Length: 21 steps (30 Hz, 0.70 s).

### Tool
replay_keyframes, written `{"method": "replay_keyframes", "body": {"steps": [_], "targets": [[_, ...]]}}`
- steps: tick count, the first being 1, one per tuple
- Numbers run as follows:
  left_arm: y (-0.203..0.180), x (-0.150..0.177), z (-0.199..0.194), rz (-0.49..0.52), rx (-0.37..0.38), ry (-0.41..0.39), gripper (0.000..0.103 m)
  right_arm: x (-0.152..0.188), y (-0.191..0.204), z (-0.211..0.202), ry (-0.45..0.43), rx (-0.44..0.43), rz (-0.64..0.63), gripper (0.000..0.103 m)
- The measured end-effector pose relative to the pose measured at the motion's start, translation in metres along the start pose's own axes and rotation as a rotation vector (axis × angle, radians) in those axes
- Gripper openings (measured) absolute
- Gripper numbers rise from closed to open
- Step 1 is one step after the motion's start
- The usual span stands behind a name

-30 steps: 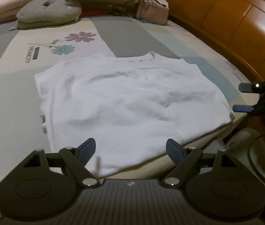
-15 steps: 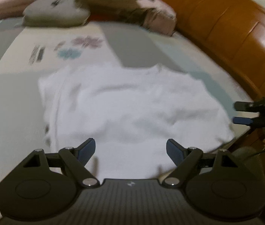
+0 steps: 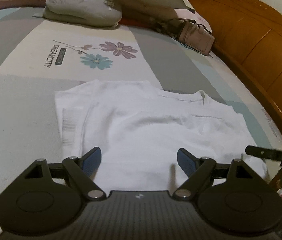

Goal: Fold clothes

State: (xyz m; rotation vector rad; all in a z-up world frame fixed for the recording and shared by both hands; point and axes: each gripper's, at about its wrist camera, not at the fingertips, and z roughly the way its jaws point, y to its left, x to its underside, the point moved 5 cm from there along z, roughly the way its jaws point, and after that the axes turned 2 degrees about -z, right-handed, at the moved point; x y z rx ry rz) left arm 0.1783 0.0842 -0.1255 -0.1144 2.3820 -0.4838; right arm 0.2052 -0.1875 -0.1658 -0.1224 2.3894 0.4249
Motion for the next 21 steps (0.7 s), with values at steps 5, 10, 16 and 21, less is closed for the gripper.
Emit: {"method": "replay_keyframes", "body": {"steps": [5, 10, 16, 21], "targets": [[-0.005, -0.017, -0.002, 0.047, -0.004, -0.033, 0.083, -0.004, 0.009, -0.012, -0.013, 0.032, -0.025, 0.103], [0.007, -0.022, 0.024, 0.033, -0.06, 0.01, 0.083, -0.007, 0.02, -0.021, -0.022, 0.011, -0.038, 0.103], [-0.001, -0.026, 0.016, 0.061, -0.08, -0.005, 0.083, -0.003, 0.032, -0.026, -0.015, 0.011, -0.09, 0.103], [-0.011, -0.024, 0.014, 0.125, -0.092, -0.005, 0.083, -0.003, 0.043, -0.026, -0.017, 0.012, -0.119, 0.103]]}}
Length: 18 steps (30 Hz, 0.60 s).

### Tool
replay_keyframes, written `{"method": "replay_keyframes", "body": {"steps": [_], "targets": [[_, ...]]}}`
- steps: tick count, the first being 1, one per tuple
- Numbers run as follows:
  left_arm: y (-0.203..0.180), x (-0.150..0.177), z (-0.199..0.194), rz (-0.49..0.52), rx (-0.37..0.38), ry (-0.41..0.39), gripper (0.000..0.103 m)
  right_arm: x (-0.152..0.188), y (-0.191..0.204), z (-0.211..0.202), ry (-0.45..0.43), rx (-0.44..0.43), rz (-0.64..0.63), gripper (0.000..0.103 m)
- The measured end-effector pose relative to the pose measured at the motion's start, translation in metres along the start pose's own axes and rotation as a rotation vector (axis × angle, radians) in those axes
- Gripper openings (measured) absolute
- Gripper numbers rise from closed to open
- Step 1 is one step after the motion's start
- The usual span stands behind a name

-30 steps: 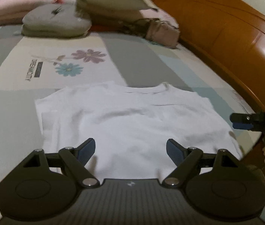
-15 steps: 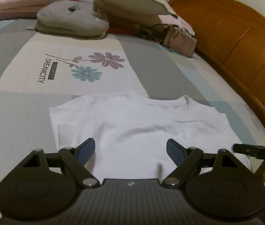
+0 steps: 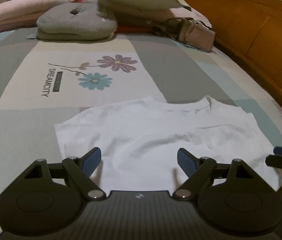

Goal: Fold clothes

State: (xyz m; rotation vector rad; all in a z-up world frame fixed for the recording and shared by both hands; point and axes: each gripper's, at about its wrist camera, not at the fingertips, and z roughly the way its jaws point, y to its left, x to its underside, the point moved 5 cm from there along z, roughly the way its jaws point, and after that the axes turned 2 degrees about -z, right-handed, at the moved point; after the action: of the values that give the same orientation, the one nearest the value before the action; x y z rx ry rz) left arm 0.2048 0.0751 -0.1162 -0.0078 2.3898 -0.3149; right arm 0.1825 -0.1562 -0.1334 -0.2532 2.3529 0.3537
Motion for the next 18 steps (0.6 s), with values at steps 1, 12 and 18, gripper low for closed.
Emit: {"method": "replay_keyframes", "body": {"steps": [1, 12, 18], "targets": [[0.0, 0.001, 0.003, 0.001, -0.004, 0.011, 0.083, 0.0, 0.002, 0.0, 0.0, -0.002, -0.005, 0.103], [-0.004, 0.002, -0.019, -0.008, 0.013, -0.024, 0.083, -0.001, 0.014, -0.004, -0.003, 0.008, -0.053, 0.103], [-0.014, 0.022, -0.019, -0.02, 0.096, 0.025, 0.084, 0.003, 0.024, 0.002, 0.018, -0.008, -0.074, 0.103]]}}
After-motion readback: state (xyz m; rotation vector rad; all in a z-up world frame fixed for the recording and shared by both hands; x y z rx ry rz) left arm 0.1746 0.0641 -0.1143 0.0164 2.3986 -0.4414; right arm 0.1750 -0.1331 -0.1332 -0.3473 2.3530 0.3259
